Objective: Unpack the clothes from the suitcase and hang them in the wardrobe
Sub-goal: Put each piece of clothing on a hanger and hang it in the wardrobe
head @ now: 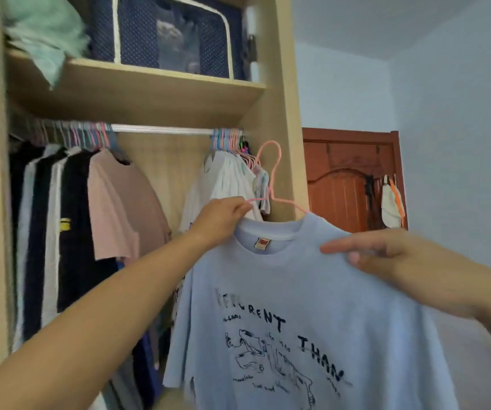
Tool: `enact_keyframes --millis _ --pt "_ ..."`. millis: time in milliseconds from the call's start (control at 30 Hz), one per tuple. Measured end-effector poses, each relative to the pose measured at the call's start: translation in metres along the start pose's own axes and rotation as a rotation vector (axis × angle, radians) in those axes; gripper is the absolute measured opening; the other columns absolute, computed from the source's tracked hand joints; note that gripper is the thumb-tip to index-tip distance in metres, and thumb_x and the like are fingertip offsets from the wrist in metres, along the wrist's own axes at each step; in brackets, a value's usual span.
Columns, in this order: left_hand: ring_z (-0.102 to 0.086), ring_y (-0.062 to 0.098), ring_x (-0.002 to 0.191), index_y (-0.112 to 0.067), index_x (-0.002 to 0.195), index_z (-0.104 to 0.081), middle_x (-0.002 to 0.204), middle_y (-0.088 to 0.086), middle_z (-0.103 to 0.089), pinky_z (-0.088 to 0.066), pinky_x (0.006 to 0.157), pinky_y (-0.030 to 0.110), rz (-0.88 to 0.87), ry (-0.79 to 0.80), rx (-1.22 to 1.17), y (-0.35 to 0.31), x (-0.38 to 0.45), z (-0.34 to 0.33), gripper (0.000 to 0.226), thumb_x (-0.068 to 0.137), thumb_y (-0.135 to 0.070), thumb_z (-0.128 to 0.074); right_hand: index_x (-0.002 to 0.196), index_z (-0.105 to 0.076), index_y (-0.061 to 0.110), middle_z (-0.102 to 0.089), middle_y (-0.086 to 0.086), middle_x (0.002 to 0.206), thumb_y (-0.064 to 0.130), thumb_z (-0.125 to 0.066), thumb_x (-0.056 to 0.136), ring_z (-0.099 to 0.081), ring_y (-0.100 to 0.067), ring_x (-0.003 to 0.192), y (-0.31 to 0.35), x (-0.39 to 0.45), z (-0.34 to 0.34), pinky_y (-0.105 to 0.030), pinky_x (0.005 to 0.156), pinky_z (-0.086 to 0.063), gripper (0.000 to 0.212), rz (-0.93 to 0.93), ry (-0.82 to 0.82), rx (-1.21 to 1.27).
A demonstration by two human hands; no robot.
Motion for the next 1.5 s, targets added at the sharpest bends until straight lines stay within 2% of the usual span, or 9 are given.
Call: enact_keyframes --millis 100,200,300,500,767,1233,1367,1433,1500 --pt "-0.053 0.031 0.123 -0.018 0.123 -0.066 0.129 0.012 -0.062 -0.042 0.104 0.042 0.015 0.068 -0.008 0.059 0.025 0.031 0.037 0.101 -0.042 -0.049 0.111 -0.076 0.035 -0.071 0.017 0.116 0.011 -0.050 0.104 -0.066 -0.002 0.109 0.021 0.063 -0.044 -0.030 0.106 -0.047 0.036 -0.053 -0.141 0.050" --pt "-0.021 0.032 0.147 -0.032 0.155 -0.034 0.160 0.011 -0.024 -0.022 0.120 0.042 0.056 0.051 0.252 0.123 0.008 0.064 0.061 0.099 -0.038 -0.056 0.115 -0.072 0.040 -0.067 0.010 0.122 0.012 -0.045 0.104 -0.066 -0.010 0.101 0.024 0.121 -0.095 -0.021 0.089 -0.054 0.040 -0.064 -0.208 -0.162" --pt "-0.024 0.032 0.143 -0.027 0.154 -0.037 0.157 0.014 -0.029 -0.028 0.115 0.044 0.041 -0.110 0.417 0.185 -0.028 0.108 0.060 0.097 -0.027 -0.057 0.125 -0.068 0.034 -0.064 0.002 0.128 0.008 -0.043 0.102 -0.058 -0.012 0.096 0.031 0.176 -0.125 -0.005 0.059 -0.041 0.043 -0.105 -0.267 -0.328" --pt "-0.036 0.047 0.135 -0.008 0.135 -0.062 0.143 0.029 -0.045 -0.036 0.110 0.059 0.069 -0.504 0.854 0.285 -0.066 0.212 0.052 0.085 -0.022 -0.058 0.126 -0.067 0.035 -0.063 -0.010 0.134 0.005 -0.046 0.095 -0.062 -0.032 0.111 0.093 0.321 -0.121 -0.027 0.076 -0.044 0.048 -0.070 -0.450 -0.528" --pt "-0.014 0.048 0.149 -0.022 0.161 -0.009 0.166 0.019 -0.012 -0.025 0.113 0.068 0.443 -0.603 0.780 0.359 -0.064 0.256 0.089 0.091 -0.037 -0.062 0.123 -0.069 0.010 -0.063 -0.017 0.130 -0.003 -0.046 0.088 -0.058 -0.037 0.120 0.149 0.490 -0.167 -0.042 0.100 -0.049 0.044 0.086 -0.490 -0.675" --pt "-0.018 0.053 0.145 -0.009 0.159 -0.016 0.164 0.022 -0.019 -0.026 0.112 0.072 0.397 -0.804 0.835 0.391 -0.062 0.238 0.079 0.090 -0.030 -0.047 0.124 -0.062 0.000 -0.061 -0.017 0.121 0.010 -0.045 0.100 -0.052 -0.027 0.091 0.146 0.581 -0.207 -0.030 0.075 -0.041 0.031 -0.057 -0.108 -0.926" --pt "-0.014 0.052 0.148 -0.002 0.155 -0.028 0.161 0.028 -0.019 -0.008 0.120 0.063 0.274 -0.800 0.952 0.368 -0.056 0.221 0.083 0.080 -0.024 -0.054 0.110 -0.057 0.007 -0.058 -0.019 0.108 0.022 -0.036 0.105 -0.060 -0.037 0.087 0.134 0.558 -0.193 -0.033 0.060 -0.051 0.026 0.168 -0.243 -0.513" --pt "-0.025 0.046 0.147 -0.002 0.147 -0.046 0.154 0.025 -0.037 -0.015 0.120 0.058 0.156 -0.732 0.970 0.351 -0.037 0.207 0.068 0.084 -0.027 -0.050 0.113 -0.057 0.007 -0.057 -0.021 0.115 0.027 -0.039 0.104 -0.056 -0.040 0.104 0.114 0.546 -0.166 -0.038 0.078 -0.048 0.028 0.212 -0.495 -0.689" --pt "-0.043 0.040 0.137 -0.002 0.137 -0.057 0.139 0.020 -0.055 -0.031 0.115 0.053 0.151 -0.650 0.878 0.335 -0.005 0.200 0.061 0.091 -0.038 -0.040 0.119 -0.057 0.009 -0.055 -0.016 0.123 0.030 -0.053 0.095 -0.048 -0.037 0.116 0.079 0.537 -0.132 -0.040 0.090 -0.041 0.032 0.006 -0.683 -0.933"
Point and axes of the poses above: each hand's wrist, its own x-axis towards the middle knuckle, its own z-axis out of the back of the hand, y = z × x, the point moved 1 cm from there along x, towards the middle knuckle
